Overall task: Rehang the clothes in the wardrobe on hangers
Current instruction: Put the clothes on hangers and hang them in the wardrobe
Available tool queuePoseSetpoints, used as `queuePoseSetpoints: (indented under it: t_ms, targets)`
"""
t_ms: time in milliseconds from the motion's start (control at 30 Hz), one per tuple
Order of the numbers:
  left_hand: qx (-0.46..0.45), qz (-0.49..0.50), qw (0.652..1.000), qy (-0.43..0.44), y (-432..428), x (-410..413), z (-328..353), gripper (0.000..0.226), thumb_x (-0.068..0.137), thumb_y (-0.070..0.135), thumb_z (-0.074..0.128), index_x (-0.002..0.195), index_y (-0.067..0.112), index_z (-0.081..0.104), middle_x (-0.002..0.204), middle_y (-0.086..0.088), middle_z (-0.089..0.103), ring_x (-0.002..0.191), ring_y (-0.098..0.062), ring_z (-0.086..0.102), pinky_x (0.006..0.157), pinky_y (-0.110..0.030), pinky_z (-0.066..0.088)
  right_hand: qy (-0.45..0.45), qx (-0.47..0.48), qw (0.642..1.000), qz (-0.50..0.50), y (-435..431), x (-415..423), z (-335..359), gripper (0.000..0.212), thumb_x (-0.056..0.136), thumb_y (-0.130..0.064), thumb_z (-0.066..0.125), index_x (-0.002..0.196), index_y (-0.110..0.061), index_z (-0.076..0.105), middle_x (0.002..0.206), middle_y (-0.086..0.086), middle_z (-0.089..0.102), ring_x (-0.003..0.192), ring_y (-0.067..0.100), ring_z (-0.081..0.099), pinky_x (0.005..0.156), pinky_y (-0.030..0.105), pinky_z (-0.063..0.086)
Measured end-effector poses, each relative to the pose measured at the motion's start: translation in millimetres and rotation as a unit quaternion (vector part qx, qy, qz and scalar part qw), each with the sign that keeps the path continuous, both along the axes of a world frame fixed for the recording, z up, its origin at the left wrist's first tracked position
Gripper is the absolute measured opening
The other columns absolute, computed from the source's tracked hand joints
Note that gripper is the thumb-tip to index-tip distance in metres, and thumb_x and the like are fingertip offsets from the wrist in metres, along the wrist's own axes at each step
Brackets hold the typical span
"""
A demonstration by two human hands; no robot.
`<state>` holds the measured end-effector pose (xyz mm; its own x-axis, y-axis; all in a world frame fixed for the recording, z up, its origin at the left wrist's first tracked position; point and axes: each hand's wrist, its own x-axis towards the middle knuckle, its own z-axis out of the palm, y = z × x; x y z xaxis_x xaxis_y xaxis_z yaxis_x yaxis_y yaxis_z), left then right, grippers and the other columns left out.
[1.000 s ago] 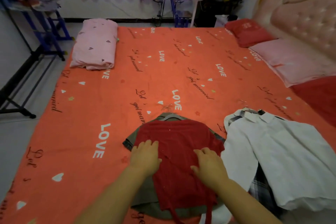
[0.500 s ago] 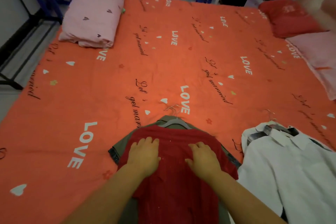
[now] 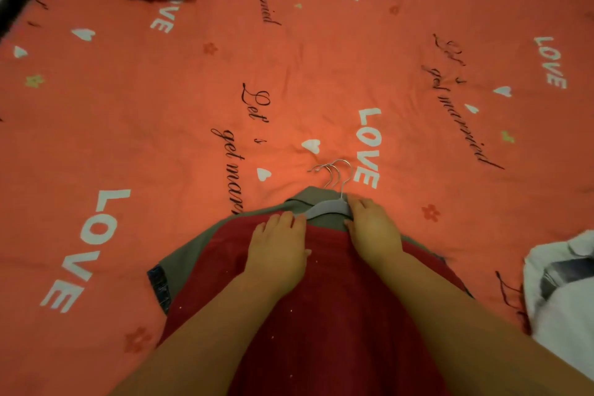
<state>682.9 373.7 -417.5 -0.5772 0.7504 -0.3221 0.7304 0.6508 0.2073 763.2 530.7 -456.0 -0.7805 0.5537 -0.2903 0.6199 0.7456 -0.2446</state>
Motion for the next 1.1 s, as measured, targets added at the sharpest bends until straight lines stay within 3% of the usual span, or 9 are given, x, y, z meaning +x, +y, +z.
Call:
queuePoseSetpoints:
  t_ms: [233,400,533,667,767,833,933,1033,1100]
  targets:
    - [0.056,0.011,0.998,0.037,-9.1,9.6,9.7,0.064,0.092,0.04,0.048,0.146,0.019,0.019,0.144,0.002,0.031,0.131,-0.017,0.028,0.106,-0.032,0.024,0.087,0.028,0.996,-0.021,-5.9,9.5,25.7,0.037,0.098,-0.027,0.043,0.134,-0.022,0.046,0.125,0.003,0.056,0.109,0.026,0.055,0.08,0.037,0.044]
    - [0.104,0.056,0.989,0.083,-36.3,21.0,66.3,0.067,0.092,0.043,0.045,0.147,0.022,0.015,0.146,0.004,0.025,0.134,-0.014,0.021,0.113,-0.032,0.017,0.216,0.047,0.974,0.046,-34.1,16.8,108.5,0.034,0.084,-0.012,0.067,0.118,-0.011,0.064,0.094,0.011,0.067,0.077,0.031,0.066,0.054,0.04,0.052]
    - [0.118,0.1,0.982,0.11,-63.8,23.5,126.2,0.07,0.092,0.048,0.041,0.149,0.023,0.008,0.149,0.006,0.022,0.138,-0.014,0.017,0.114,-0.034,0.014,0.283,0.07,0.95,0.108,-68.1,16.7,184.7,0.042,0.065,-0.003,0.083,0.105,-0.008,0.071,0.079,0.007,0.069,0.06,0.024,0.067,0.041,0.028,0.049]
    - [0.16,0.141,0.967,0.138,-111.8,30.0,198.4,0.076,0.087,0.046,0.055,0.148,0.02,0.019,0.139,0.005,0.042,0.129,-0.014,0.037,0.111,-0.037,0.023,0.344,0.067,0.922,0.166,-114.9,11.8,257.9,0.045,0.063,-0.003,0.084,0.105,-0.009,0.071,0.081,0.005,0.07,0.063,0.023,0.068,0.039,0.026,0.049]
    - [0.241,0.172,0.928,0.226,-165.2,33.3,252.4,0.075,0.062,0.034,0.084,0.128,0.013,0.056,0.097,0.001,0.067,0.091,-0.019,0.066,0.087,-0.046,0.049,0.403,0.066,0.889,0.209,-159.9,4.1,313.9,0.031,0.074,-0.013,0.073,0.104,-0.011,0.072,0.08,0.001,0.07,0.06,0.02,0.066,0.042,0.023,0.046]
    - [0.281,0.186,0.896,0.288,-204.5,35.1,284.2,0.061,0.068,0.032,0.079,0.123,0.013,0.06,0.084,0.002,0.066,0.077,-0.02,0.066,0.082,-0.043,0.051,0.426,0.074,0.869,0.239,-194.1,-1.5,349.8,0.03,0.076,-0.023,0.064,0.104,-0.014,0.072,0.078,-0.002,0.068,0.057,0.018,0.064,0.04,0.022,0.041]
    - [0.311,0.226,0.851,0.358,-267.2,41.6,328.5,0.045,0.08,0.033,0.054,0.12,0.016,0.063,0.075,0.003,0.063,0.067,-0.02,0.063,0.076,-0.032,0.04,0.462,0.052,0.839,0.284,-252.5,-7.2,397.4,0.035,0.073,-0.018,0.074,0.107,-0.016,0.072,0.075,0.0,0.067,0.053,0.019,0.062,0.036,0.022,0.041]
    - [0.33,0.272,0.807,0.407,-335.0,57.5,367.9,0.038,0.075,0.022,0.069,0.113,0.016,0.068,0.066,0.0,0.061,0.058,-0.022,0.061,0.058,-0.036,0.046,0.481,0.036,0.81,0.334,-319.1,-6.8,439.7,0.046,0.065,-0.013,0.085,0.108,-0.018,0.071,0.072,0.002,0.066,0.054,0.02,0.063,0.037,0.023,0.041]
    - [0.327,0.298,0.782,0.44,-387.6,75.1,390.9,0.035,0.077,0.024,0.063,0.111,0.017,0.069,0.064,0.001,0.06,0.057,-0.021,0.06,0.052,-0.034,0.046,0.495,0.023,0.786,0.37,-369.4,-2.4,464.3,0.047,0.066,-0.013,0.084,0.11,-0.02,0.071,0.073,0.002,0.065,0.058,0.019,0.063,0.04,0.025,0.043]
